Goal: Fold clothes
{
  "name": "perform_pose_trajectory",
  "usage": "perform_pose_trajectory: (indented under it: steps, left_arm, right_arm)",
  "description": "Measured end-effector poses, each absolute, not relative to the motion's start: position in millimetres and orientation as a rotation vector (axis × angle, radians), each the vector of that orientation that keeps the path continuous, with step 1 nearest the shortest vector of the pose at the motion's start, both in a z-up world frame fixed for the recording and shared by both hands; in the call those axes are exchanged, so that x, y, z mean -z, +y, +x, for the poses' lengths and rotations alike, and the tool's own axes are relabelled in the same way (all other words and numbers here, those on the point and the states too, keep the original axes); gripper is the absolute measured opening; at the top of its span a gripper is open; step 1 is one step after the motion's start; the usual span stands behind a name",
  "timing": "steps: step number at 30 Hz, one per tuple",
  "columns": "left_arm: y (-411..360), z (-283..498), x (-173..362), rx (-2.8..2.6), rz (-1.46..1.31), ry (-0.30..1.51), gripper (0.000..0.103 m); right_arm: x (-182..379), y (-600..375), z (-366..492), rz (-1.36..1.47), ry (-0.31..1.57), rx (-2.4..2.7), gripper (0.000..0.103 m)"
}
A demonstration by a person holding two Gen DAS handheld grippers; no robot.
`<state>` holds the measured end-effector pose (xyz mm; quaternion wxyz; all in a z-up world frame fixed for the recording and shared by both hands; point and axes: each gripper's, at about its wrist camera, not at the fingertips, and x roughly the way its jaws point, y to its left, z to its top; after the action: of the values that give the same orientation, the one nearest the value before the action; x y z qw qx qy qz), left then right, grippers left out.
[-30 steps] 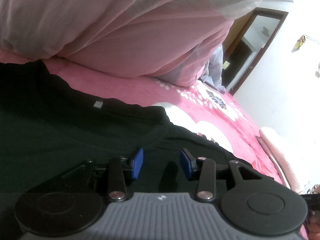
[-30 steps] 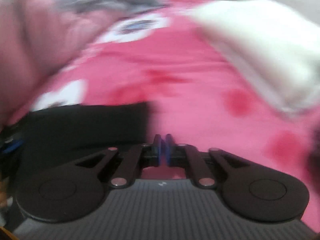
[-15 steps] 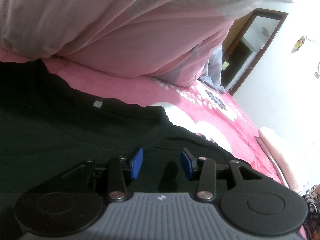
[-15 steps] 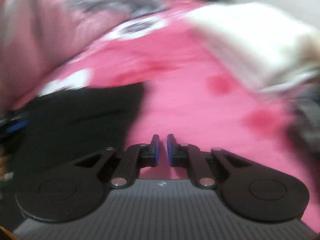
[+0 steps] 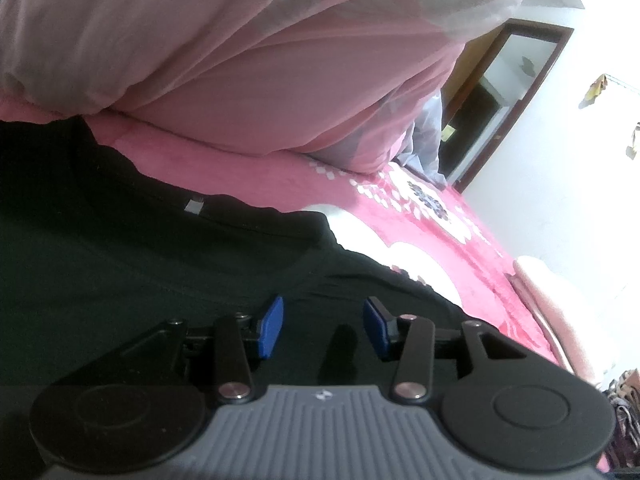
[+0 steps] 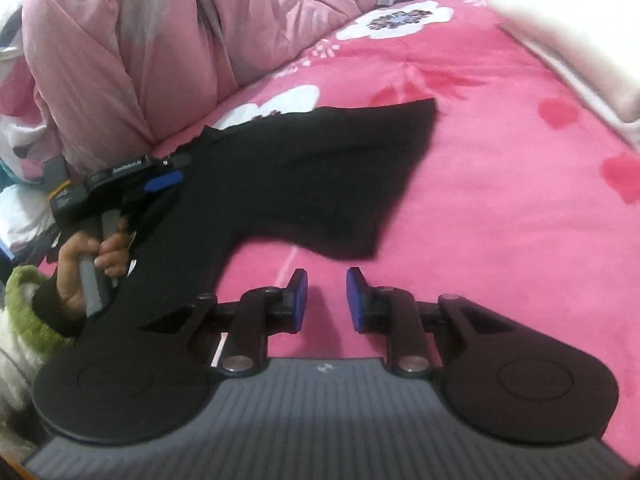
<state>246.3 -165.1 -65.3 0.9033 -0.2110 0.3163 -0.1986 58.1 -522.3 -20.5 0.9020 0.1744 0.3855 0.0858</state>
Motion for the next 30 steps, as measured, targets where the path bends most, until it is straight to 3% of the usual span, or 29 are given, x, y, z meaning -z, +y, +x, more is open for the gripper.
perform_pose_trajectory:
  steps: [7,12,18,22,26,30]
  left_arm:
    - [-165.8,245.9,65.3,0.407,-0.434,0.653,0.046]
    - [-163.9,246.3,66.2,0.413,-0.449,0.653,0.047]
    - [-162.0,247.1,66.5,0.421,-0.464,0.655,0.048]
    - [-162.5,247.7,66.4,0.422,-0.464,0.656,0.048]
    - [-163.4,248.3,66.3,0.423,-0.465,0.656,0.048]
    - [-163.4,248.6,66.3,0.427,-0.473,0.658,0.049]
  right_arm:
    - [1.8,-516.7,109.2,0.286,0.666,-0.128,0.023]
    - [36.0,-501.9,114.0,0.164,0.761,-0.096,0.023]
    - [14.8,-516.0,80.5,0.209,0.807,-0.137,0.023]
    - [5.5,-531.8,133.3,0.247,0.753,-0.09,0.023]
    - [31.4,-557.5,208.6,0.308,0.788,0.024,0.022]
    - [33.6,-591.0,231.7,0.465,0.758,0.117,0.02]
